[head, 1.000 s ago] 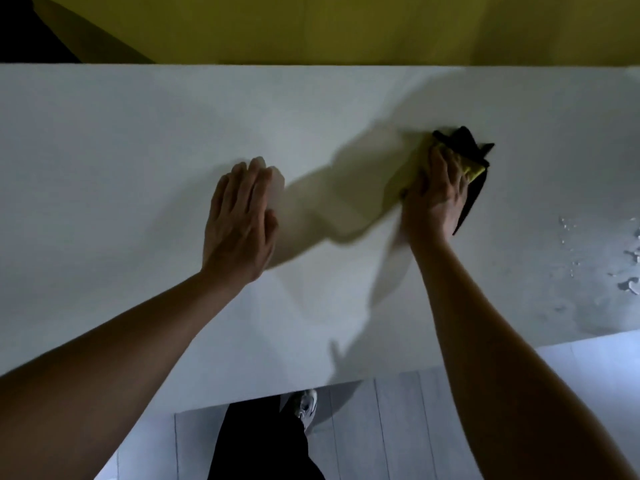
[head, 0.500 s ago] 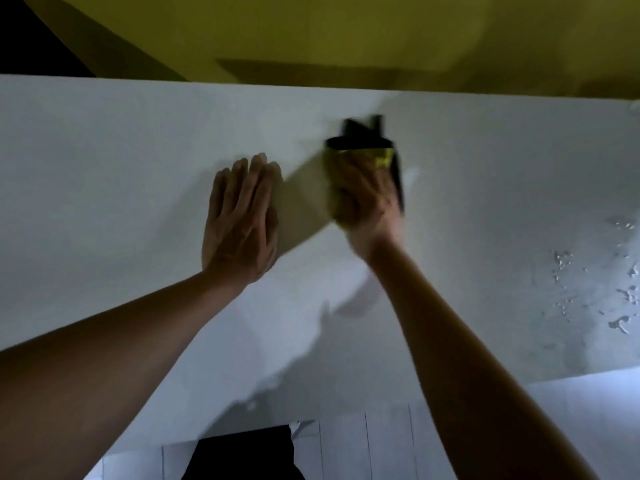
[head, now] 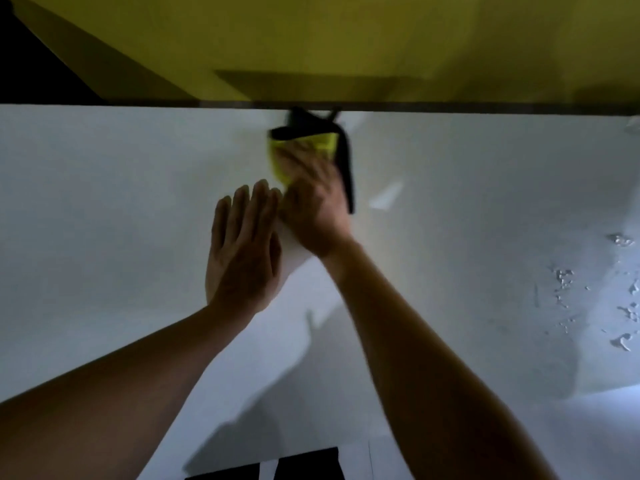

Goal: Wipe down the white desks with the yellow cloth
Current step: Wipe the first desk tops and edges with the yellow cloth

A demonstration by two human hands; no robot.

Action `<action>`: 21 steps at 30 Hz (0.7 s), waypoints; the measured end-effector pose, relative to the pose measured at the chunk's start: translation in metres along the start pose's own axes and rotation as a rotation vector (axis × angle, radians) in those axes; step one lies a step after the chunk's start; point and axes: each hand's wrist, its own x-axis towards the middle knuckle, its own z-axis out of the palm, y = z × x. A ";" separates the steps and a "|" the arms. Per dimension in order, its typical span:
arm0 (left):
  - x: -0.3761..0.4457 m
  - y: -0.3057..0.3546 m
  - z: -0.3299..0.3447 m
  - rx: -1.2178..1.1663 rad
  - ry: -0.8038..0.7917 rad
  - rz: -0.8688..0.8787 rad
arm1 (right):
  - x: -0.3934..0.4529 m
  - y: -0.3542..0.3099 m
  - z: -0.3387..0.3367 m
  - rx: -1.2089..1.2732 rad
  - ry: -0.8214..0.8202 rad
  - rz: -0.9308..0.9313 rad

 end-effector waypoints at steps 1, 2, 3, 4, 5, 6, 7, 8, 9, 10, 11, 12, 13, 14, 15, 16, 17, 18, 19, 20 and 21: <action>0.001 0.000 0.001 -0.007 0.019 -0.026 | 0.007 -0.012 0.009 0.016 -0.040 -0.042; 0.001 0.000 0.001 -0.015 0.037 -0.047 | 0.013 -0.017 0.014 0.030 -0.061 -0.083; 0.002 0.000 0.002 -0.024 0.044 -0.057 | 0.016 -0.016 0.015 0.035 -0.082 -0.120; 0.002 0.000 0.002 -0.030 0.035 -0.055 | 0.019 -0.010 0.012 0.027 -0.105 -0.147; 0.001 -0.001 0.002 -0.031 0.020 -0.049 | 0.020 -0.003 0.006 0.023 -0.117 -0.158; 0.001 0.000 0.001 -0.027 0.010 -0.041 | 0.022 0.007 0.000 0.025 -0.101 -0.144; 0.002 0.000 0.000 -0.020 0.003 -0.034 | 0.024 0.019 -0.009 0.028 -0.064 -0.099; 0.002 0.001 -0.001 -0.013 -0.006 -0.030 | 0.024 0.034 -0.017 0.015 -0.018 -0.031; 0.001 0.001 -0.001 -0.010 -0.014 -0.029 | 0.023 0.051 -0.028 -0.024 0.026 0.047; 0.001 0.001 -0.001 -0.011 -0.016 -0.032 | 0.023 0.071 -0.039 -0.076 0.069 0.123; 0.001 0.001 0.000 -0.015 -0.012 -0.034 | 0.025 0.091 -0.051 -0.126 0.107 0.202; 0.001 0.001 0.001 -0.018 -0.007 -0.033 | 0.028 0.110 -0.063 -0.167 0.131 0.292; 0.001 0.000 0.002 -0.019 -0.002 -0.028 | 0.032 0.127 -0.072 -0.202 0.139 0.384; 0.001 0.000 0.003 -0.018 0.005 -0.024 | 0.037 0.139 -0.078 -0.230 0.150 0.460; 0.001 0.000 0.003 -0.015 0.014 -0.024 | 0.040 0.148 -0.081 -0.251 0.164 0.517; 0.002 0.001 0.004 -0.011 0.021 -0.026 | 0.043 0.151 -0.082 -0.259 0.182 0.553; 0.003 0.002 0.004 -0.007 0.019 -0.030 | 0.047 0.151 -0.081 -0.258 0.199 0.584; 0.004 0.002 0.003 -0.006 0.011 -0.036 | 0.052 0.145 -0.077 -0.262 0.208 0.595; 0.004 0.002 0.001 -0.008 0.003 -0.043 | 0.059 0.133 -0.069 -0.287 0.176 0.567; 0.005 0.002 0.001 -0.010 -0.002 -0.043 | 0.068 0.115 -0.058 -0.323 0.111 0.497; 0.005 0.002 0.000 -0.007 -0.009 -0.038 | 0.076 0.093 -0.043 -0.343 0.025 0.397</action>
